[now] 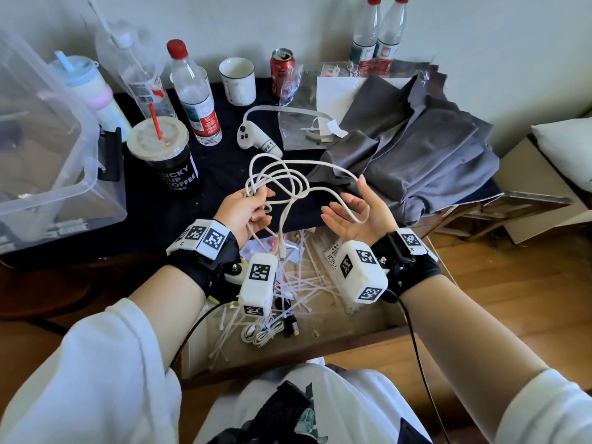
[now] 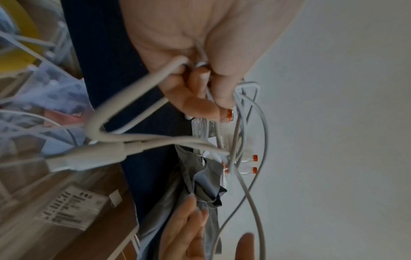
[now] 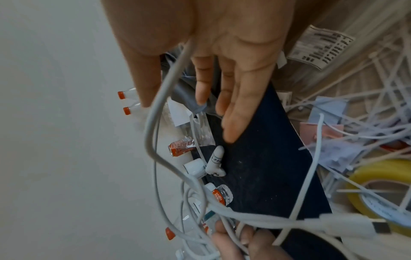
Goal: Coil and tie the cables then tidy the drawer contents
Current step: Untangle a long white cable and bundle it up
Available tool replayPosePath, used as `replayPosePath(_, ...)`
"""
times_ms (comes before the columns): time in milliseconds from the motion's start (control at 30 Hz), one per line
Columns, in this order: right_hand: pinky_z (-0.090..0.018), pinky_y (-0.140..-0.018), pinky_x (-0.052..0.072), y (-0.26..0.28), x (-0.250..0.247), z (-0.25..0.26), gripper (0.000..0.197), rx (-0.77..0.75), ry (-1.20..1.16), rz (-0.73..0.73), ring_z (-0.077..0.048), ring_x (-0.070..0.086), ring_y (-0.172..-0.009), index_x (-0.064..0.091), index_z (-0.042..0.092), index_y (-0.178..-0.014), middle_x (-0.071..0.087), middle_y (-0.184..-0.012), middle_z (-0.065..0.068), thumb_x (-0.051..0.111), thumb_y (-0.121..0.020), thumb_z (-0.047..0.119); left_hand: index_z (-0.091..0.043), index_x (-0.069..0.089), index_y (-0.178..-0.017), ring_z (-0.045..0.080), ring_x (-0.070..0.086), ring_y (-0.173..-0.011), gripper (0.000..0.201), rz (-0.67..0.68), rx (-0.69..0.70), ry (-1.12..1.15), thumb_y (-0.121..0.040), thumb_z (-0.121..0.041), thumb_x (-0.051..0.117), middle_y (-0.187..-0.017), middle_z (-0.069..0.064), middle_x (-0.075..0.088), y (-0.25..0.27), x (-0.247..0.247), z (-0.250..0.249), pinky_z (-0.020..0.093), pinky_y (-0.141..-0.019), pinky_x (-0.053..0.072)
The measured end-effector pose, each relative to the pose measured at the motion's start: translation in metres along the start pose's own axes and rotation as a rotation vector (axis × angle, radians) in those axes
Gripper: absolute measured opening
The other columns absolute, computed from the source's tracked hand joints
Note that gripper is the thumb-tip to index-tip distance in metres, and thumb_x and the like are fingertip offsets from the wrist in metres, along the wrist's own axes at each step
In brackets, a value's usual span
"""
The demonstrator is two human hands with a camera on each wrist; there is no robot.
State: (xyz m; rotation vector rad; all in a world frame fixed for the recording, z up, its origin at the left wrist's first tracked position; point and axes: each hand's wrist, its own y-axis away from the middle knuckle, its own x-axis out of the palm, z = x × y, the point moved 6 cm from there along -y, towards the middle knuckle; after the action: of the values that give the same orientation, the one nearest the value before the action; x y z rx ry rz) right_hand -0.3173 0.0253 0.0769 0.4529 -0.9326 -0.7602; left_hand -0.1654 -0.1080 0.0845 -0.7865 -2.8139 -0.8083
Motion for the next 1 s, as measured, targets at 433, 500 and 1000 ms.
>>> replayPosePath(433, -0.017, -0.053, 0.048, -0.002, 0.039, 0.001, 0.009, -0.192, 0.653, 0.202, -0.004, 0.057, -0.049, 0.056, 0.02, -0.095, 0.059, -0.064, 0.005, 0.058, -0.091, 0.012, -0.008, 0.058, -0.082, 0.002, 0.031, -0.033, 0.02, 0.005, -0.06, 0.082, -0.098, -0.016, 0.049, -0.062, 0.0, 0.03, 0.003, 0.004, 0.003, 0.013, -0.041, 0.043)
replayPosePath(500, -0.017, -0.048, 0.046, -0.007, 0.039, -0.005, 0.009, -0.178, 0.712, 0.139, -0.005, 0.052, -0.043, 0.053, 0.02, -0.084, 0.054, -0.062, 0.003, 0.056, -0.093, 0.02, -0.008, 0.058, -0.082, 0.002, 0.031, -0.034, 0.02, 0.045, -0.043, 0.016, -0.098, -0.016, 0.049, -0.062, -0.001, 0.03, 0.005, 0.009, 0.003, 0.014, -0.042, 0.044)
replayPosePath(1000, -0.017, -0.048, 0.046, 0.005, 0.032, 0.054, 0.023, -0.568, 0.602, -0.087, -0.006, 0.055, -0.054, 0.063, 0.014, -0.07, 0.064, -0.065, 0.002, 0.057, -0.092, 0.015, -0.006, 0.058, -0.078, 0.003, 0.03, -0.032, 0.021, 0.006, -0.108, -0.232, -0.097, -0.013, 0.051, -0.044, -0.006, 0.034, 0.004, -0.029, 0.027, 0.016, -0.038, 0.042)
